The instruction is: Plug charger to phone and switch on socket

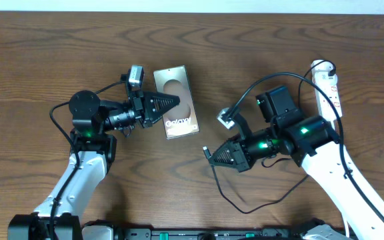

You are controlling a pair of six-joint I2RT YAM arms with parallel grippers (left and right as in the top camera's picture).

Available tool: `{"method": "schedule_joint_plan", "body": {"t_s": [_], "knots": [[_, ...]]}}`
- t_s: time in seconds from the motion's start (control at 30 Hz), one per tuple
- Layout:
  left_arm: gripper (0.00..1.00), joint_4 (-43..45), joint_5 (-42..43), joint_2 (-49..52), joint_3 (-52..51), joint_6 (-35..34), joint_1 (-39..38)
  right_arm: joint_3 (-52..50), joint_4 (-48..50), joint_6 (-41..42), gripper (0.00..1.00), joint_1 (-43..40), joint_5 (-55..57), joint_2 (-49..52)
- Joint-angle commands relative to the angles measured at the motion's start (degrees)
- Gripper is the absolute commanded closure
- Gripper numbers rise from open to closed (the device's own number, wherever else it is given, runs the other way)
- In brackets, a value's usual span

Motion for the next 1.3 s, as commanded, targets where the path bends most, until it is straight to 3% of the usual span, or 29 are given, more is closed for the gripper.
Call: {"method": "schedule_joint_plan", "body": {"t_s": [0.0, 0.27, 0.57, 0.87, 1.27], "knots": [[0.93, 1.8, -3.4, -0.4, 1.8, 3.9, -0.8, 0.1, 3.0, 4.8, 0.99, 1.7, -1.9, -0.4], [0.93, 10.4, -3.5, -0.4, 1.8, 3.7, -0.9, 0.1, 9.6, 9.2, 0.98, 2.1, -2.0, -0.4], [0.92, 10.4, -4.8, -0.4, 1.8, 2.8, -0.9, 0.1, 14.1, 9.7, 0.98, 2.1, -3.2, -0.4], [0.93, 10.4, -8.9, -0.4, 1.8, -2.4, -0.9, 0.1, 14.8, 9.6, 0.99, 2.2, -2.8, -0.4], [0.93, 10.4, -8.9, -0.4, 1.8, -2.4, -0.9, 0.1, 19.8, 10.9, 0.99, 2.2, -2.3, -0.3]]}}
